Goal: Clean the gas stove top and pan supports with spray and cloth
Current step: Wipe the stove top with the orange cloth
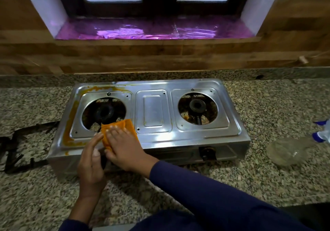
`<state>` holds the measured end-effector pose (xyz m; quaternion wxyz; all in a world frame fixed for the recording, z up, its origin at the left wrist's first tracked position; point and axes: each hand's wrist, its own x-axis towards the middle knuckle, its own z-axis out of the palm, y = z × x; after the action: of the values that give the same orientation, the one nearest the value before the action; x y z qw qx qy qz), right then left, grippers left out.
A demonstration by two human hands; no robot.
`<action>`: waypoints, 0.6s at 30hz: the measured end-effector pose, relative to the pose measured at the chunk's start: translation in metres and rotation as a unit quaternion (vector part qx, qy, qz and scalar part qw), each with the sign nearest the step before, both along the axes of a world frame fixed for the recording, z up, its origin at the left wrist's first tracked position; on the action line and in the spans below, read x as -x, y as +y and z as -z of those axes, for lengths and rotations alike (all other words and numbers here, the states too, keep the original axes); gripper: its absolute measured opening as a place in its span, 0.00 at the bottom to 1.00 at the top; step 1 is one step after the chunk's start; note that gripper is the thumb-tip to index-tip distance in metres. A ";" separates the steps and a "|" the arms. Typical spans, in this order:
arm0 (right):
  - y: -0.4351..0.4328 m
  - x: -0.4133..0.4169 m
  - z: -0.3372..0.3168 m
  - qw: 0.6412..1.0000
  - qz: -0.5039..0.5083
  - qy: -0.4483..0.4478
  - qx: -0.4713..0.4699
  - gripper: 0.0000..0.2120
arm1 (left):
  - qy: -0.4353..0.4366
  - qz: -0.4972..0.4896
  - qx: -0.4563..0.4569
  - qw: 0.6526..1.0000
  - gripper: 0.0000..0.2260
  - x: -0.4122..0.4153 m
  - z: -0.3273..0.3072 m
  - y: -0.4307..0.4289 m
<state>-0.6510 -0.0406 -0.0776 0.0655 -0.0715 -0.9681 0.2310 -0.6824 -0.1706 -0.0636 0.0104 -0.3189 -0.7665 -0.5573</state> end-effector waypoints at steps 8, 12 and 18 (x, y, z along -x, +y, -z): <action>0.042 -0.032 -0.040 0.927 0.093 0.073 0.355 0.18 | 0.019 -0.008 0.106 0.994 0.19 -0.009 -0.014 0.012; 0.075 -0.070 -0.026 0.913 0.203 0.192 0.296 0.18 | 0.093 -0.031 0.333 0.938 0.28 -0.005 0.002 0.051; 0.118 -0.112 -0.014 0.895 0.273 0.288 0.201 0.19 | 0.168 0.074 0.429 0.884 0.33 -0.022 0.006 0.097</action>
<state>-0.5391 0.0776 -0.0639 0.3863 -0.2754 -0.7821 0.4040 -0.6607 -0.0735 -0.0692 -0.0399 -0.4369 -0.8917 -0.1113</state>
